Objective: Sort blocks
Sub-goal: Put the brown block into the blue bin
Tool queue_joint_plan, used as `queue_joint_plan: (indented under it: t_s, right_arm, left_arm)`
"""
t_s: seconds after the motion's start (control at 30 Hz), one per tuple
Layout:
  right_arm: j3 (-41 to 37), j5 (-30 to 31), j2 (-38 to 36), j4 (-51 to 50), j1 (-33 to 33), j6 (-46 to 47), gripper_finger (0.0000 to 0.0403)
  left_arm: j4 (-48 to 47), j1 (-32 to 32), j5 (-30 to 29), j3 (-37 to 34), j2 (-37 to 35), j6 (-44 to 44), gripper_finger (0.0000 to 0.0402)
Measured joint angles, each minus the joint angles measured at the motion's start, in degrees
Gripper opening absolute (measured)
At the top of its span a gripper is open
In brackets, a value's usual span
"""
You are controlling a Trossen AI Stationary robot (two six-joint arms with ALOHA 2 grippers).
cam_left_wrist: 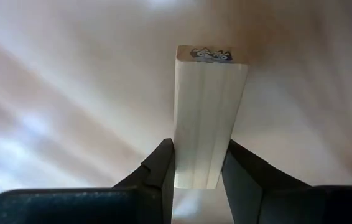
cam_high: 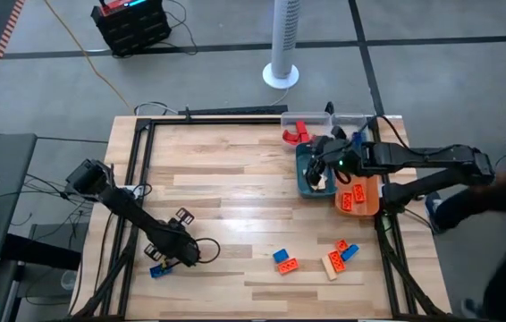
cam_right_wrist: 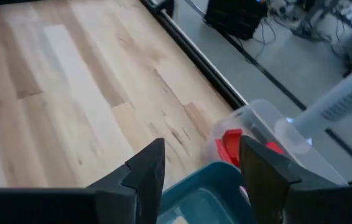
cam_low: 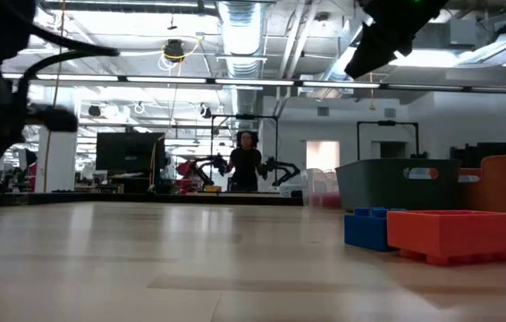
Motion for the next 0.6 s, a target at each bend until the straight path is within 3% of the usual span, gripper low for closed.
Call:
queue_joint_plan:
  t_s: [0.27,0.43,0.6]
  right_arm:
    - [0.0,5.7,1.3,-0.1,10.8,1.0,0.0197]
    - [-1.1,7.3,6.3,0.7,15.6,8.3,0.0197]
    - [-2.1,12.8,12.6,3.0,20.6,9.3,0.0197]
  left_arm:
    - [-1.9,6.6,-12.9,3.0,0.0,2.9,0.0095]
    - [8.9,13.2,-22.4,3.3,0.0,8.6,0.0095]
    - [25.1,19.5,-22.8,3.3,0.0,17.1,0.0095]
